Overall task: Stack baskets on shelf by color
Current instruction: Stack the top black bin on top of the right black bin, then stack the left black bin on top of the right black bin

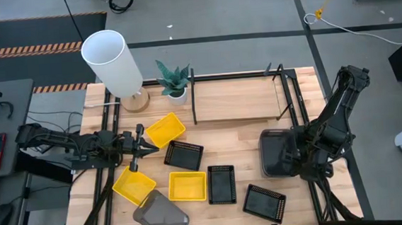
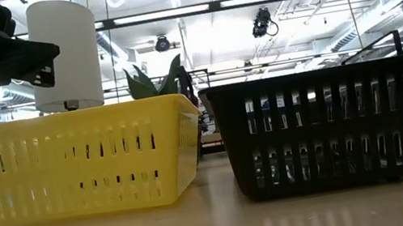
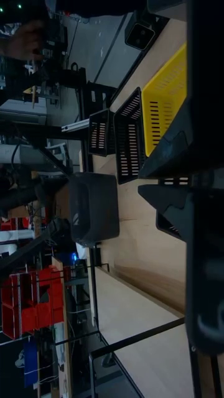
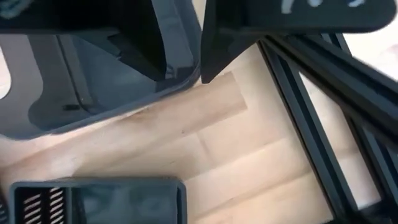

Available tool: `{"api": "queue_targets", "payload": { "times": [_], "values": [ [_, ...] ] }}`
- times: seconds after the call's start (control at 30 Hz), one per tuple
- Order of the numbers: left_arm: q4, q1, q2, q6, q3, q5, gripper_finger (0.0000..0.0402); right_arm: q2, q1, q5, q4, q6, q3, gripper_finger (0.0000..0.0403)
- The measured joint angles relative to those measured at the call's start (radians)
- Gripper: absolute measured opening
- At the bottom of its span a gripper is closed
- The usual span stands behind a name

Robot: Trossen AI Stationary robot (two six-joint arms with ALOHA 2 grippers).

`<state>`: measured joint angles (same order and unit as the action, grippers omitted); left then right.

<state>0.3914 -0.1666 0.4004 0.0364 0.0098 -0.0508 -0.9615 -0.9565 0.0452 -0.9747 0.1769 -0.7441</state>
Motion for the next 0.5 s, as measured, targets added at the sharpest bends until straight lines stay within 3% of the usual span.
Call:
{"api": "queue_targets", "payload": {
  "times": [0.33, 0.5],
  "values": [
    [0.000, 0.000, 0.000, 0.000, 0.000, 0.000, 0.0028, -0.001, 0.001, -0.001, -0.006, -0.100, -0.062, 0.0167],
    [0.000, 0.000, 0.000, 0.000, 0.000, 0.000, 0.0035, -0.001, 0.016, -0.056, -0.006, -0.164, -0.130, 0.0183]
  ]
}}
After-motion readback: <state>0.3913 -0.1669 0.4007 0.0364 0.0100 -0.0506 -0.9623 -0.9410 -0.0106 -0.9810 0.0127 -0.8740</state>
